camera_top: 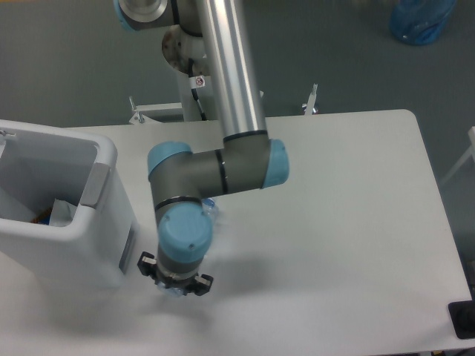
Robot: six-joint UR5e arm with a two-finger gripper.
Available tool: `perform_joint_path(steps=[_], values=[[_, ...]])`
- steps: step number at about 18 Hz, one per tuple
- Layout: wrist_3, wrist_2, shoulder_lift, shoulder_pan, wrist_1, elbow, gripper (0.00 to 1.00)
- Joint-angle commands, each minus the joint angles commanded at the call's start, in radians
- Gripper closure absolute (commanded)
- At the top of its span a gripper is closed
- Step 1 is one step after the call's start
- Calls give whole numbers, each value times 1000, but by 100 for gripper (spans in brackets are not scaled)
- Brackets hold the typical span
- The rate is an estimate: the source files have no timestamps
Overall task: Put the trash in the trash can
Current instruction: 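Close the gripper on the bottle's cap end and lift it, then carry the bottle over the trash bin opening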
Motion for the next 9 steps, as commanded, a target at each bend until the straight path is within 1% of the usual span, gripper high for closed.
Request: perform_joint_path(steps=[1,4,7,9], values=[[-6,-38,5,21,0,18,93],[-46,-158,44,66,8,57,93],[-93,-293,107,110,70,62,93],[-121,-376,144,141,95,62,93]])
